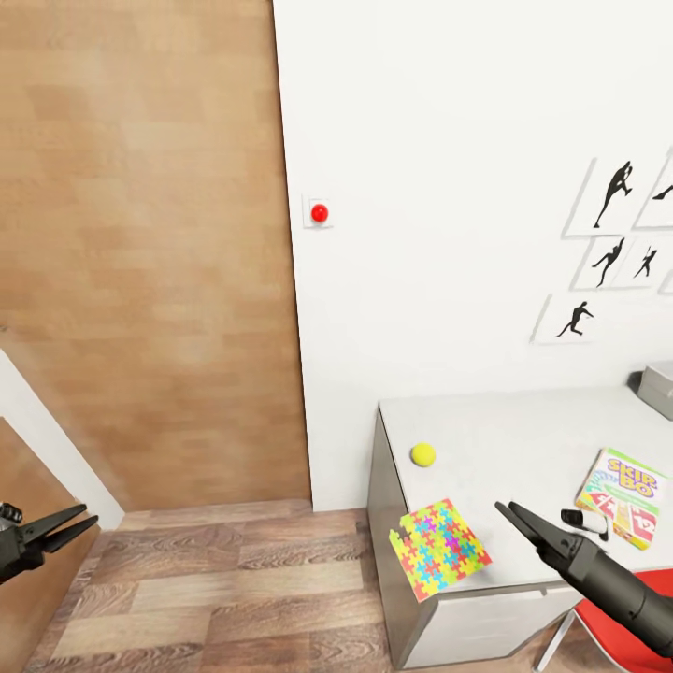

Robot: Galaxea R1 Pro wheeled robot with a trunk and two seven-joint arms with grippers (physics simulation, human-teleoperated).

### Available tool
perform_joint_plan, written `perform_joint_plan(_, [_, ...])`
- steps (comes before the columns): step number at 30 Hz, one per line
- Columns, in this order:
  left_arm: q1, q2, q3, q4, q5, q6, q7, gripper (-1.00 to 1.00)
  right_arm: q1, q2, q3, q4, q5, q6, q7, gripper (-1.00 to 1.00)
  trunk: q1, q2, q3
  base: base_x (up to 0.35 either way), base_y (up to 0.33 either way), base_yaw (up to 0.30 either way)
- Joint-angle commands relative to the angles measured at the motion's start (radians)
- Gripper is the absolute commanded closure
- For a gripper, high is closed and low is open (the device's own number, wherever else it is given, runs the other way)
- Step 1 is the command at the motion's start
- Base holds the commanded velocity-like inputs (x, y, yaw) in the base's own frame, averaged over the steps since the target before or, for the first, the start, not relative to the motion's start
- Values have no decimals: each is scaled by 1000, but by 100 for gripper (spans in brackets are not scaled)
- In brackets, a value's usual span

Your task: Put all the toys in the child's room - the three board games (two on the bed and one on the table), the two jigsaw puzzles on the table, and the tennis ball on the table - inside the toy box on the table in the child's room.

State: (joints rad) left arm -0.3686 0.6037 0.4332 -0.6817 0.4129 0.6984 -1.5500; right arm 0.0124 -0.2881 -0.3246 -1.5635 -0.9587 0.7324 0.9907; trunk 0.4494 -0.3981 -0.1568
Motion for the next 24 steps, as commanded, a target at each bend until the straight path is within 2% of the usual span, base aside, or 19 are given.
perform_joint_plan(1, [-1,-2,-10,-2,-1,10,4,-100,0,0,-1,-2,3,3,5,-100,1,-2,-2,0,0,0])
perform_joint_plan(6, [-1,-23,-62,-37,-1,6,59,-100,1,0,-2,-3,27,-6,23,-100,1,-2,-1,0,0,0])
perform_joint_plan(8, [-1,-46,-91,-67,-2,5,111,-100,1,0,-2,-3,34,-9,27,-100,1,-2,-1,0,0,0])
perform_joint_plan(10, [-1,-62,-104,-86,-2,5,146,-100,1,1,-2,-3,37,-11,29,-100,1,-2,-1,0,0,0])
perform_joint_plan(15, [-1,-102,-124,-131,-2,6,234,-100,1,1,-3,-3,42,-15,29,-100,1,-2,-1,0,0,0])
perform_joint_plan(24, [-1,-115,-130,-144,-2,6,264,-100,1,3,-2,1,41,-15,23,-100,1,-2,-1,0,0,0])
